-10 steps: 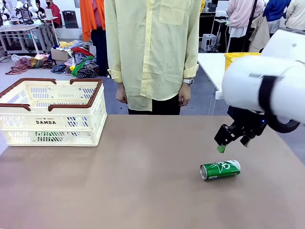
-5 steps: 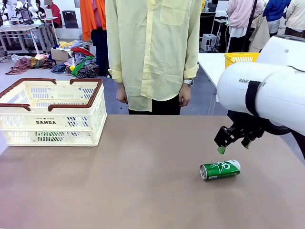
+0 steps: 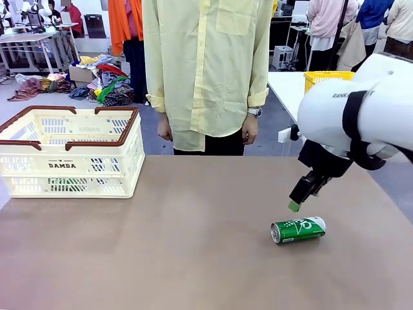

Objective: Place the drinks into the Shopping basket.
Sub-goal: Pick up one drink and place it into the Shopping basket.

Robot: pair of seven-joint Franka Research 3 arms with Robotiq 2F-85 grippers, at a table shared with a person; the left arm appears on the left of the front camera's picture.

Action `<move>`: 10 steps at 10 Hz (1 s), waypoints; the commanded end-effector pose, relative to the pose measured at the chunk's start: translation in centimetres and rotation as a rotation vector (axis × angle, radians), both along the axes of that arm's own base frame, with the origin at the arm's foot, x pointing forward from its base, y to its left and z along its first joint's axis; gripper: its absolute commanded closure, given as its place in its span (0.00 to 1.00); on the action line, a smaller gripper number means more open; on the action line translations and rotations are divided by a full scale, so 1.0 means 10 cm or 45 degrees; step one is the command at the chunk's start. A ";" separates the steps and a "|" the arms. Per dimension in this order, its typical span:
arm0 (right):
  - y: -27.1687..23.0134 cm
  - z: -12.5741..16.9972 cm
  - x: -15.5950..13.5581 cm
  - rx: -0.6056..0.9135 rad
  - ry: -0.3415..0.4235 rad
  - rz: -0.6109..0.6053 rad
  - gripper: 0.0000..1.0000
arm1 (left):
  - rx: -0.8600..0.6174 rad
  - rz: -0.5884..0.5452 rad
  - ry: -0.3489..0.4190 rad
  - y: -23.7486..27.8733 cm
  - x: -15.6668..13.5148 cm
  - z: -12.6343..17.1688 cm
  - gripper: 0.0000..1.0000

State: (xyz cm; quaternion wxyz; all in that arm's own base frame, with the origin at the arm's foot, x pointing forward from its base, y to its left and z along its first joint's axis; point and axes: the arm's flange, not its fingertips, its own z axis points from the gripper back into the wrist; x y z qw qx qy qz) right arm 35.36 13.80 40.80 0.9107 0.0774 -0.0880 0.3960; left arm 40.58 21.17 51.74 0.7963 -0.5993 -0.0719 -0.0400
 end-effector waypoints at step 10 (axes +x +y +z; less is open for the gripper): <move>0.06 -0.27 0.24 0.064 -0.137 0.921 0.00 | 0.003 -0.005 -0.002 -0.02 -0.04 0.00 0.00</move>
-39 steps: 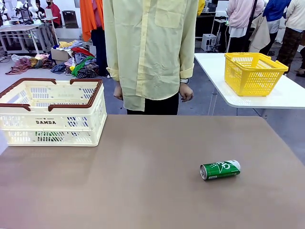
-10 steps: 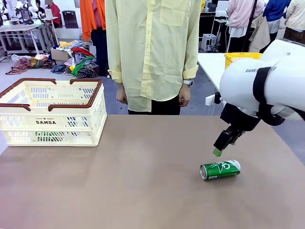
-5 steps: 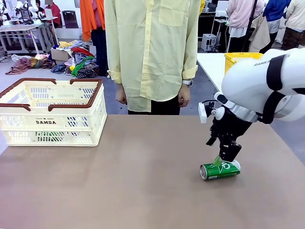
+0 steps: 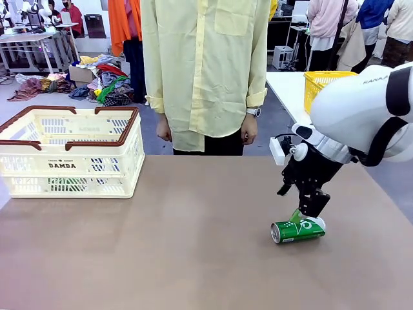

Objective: Place the drinks into the Shopping basket.
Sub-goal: Pick up one drink and place it into the Shopping basket.

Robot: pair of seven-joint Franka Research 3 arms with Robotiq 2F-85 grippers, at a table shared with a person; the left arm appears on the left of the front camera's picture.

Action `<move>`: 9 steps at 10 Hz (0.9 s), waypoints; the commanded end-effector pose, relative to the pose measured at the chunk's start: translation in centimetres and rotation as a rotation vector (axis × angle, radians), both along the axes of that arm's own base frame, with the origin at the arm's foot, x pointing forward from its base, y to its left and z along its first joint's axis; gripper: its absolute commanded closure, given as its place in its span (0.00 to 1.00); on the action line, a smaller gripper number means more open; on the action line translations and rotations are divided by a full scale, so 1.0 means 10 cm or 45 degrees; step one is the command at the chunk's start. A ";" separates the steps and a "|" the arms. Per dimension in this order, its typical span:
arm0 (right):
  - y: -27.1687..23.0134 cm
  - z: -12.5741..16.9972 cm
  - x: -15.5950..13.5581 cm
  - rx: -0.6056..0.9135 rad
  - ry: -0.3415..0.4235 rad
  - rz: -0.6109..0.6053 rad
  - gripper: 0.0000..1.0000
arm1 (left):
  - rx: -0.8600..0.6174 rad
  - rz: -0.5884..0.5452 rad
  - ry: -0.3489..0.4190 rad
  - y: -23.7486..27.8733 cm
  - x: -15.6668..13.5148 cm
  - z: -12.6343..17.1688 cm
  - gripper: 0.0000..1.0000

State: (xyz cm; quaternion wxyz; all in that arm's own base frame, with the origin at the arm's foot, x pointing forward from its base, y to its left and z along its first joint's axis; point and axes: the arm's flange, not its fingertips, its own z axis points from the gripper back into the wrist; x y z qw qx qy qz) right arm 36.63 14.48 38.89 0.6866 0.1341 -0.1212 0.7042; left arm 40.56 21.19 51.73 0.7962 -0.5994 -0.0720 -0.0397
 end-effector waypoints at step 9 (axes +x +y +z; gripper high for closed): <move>-0.03 -0.97 0.33 -0.350 0.104 -0.068 0.00 | 0.003 -0.005 -0.002 -0.03 -0.04 0.00 0.00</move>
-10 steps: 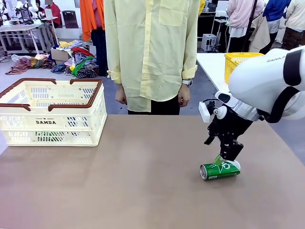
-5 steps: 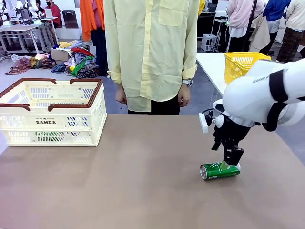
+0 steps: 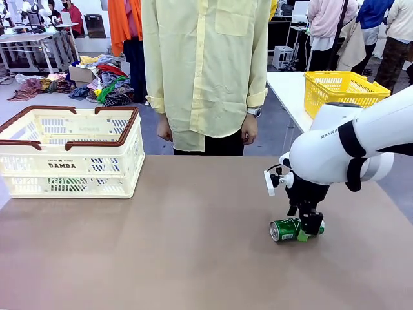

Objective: Place the drinks into the Shopping basket.
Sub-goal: Pick up one drink and place it into the Shopping basket.

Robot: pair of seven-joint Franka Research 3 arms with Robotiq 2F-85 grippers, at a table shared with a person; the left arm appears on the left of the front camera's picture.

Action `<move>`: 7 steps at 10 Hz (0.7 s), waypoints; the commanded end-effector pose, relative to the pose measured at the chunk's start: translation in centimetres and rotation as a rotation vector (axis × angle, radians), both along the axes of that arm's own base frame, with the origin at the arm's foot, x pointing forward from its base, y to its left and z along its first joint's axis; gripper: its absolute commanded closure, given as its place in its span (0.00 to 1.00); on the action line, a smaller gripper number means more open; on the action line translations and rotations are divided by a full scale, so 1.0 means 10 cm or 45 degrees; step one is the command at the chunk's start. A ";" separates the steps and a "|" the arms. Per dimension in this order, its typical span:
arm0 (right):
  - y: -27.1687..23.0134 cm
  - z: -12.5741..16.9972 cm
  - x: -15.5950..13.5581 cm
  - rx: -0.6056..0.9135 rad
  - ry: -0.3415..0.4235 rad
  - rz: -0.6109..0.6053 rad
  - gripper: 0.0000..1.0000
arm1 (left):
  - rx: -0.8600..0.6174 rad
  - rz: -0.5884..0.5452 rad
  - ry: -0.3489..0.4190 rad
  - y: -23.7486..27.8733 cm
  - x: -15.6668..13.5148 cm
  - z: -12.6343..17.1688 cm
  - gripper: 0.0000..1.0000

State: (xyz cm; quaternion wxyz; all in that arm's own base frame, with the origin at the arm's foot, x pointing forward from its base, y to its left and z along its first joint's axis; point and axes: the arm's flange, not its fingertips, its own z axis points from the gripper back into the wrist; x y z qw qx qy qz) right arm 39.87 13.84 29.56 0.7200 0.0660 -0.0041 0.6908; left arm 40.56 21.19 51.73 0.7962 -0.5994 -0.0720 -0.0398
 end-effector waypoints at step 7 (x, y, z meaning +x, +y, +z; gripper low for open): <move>0.04 -0.14 0.04 -0.032 0.182 0.014 1.00 | 0.003 -0.005 -0.002 -0.02 -0.04 0.00 0.00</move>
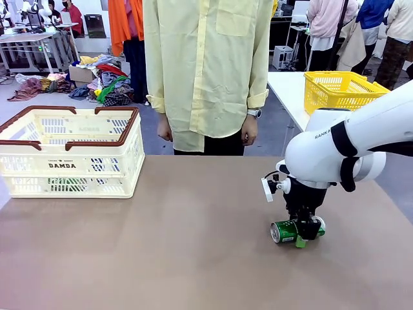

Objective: Place the drinks into the Shopping basket.
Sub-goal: Pick up one drink and place it into the Shopping basket.

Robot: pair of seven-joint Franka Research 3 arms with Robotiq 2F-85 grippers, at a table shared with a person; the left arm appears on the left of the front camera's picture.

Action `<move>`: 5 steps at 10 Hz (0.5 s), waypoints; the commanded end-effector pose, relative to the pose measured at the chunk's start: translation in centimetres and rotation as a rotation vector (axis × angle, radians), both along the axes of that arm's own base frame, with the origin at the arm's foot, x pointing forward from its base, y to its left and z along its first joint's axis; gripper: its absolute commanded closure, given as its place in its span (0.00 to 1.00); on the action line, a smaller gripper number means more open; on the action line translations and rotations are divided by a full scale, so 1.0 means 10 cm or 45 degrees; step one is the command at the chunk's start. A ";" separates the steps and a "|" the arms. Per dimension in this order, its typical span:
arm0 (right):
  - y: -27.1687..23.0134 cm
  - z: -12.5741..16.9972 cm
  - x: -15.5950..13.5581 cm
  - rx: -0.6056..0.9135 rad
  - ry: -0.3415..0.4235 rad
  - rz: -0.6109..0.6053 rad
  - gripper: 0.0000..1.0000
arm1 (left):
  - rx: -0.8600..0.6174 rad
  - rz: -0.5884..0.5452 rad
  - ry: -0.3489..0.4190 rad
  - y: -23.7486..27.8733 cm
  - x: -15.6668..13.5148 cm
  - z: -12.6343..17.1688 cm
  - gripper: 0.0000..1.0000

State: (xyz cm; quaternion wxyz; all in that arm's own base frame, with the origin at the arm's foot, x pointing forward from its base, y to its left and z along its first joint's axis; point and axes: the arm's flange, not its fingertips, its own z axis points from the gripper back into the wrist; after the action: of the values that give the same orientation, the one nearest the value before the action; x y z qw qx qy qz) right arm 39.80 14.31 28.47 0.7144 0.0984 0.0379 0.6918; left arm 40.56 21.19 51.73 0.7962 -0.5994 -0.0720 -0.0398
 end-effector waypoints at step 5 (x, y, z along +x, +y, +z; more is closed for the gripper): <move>0.03 0.10 0.03 -0.085 0.098 -0.077 1.00 | 0.003 -0.005 -0.002 -0.02 -0.04 0.00 0.00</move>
State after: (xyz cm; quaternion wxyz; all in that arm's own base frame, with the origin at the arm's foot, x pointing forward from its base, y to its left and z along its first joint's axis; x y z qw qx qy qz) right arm 39.52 14.29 27.98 0.7223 0.1166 0.0679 0.6783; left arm 40.56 21.19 51.73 0.7962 -0.5994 -0.0720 -0.0398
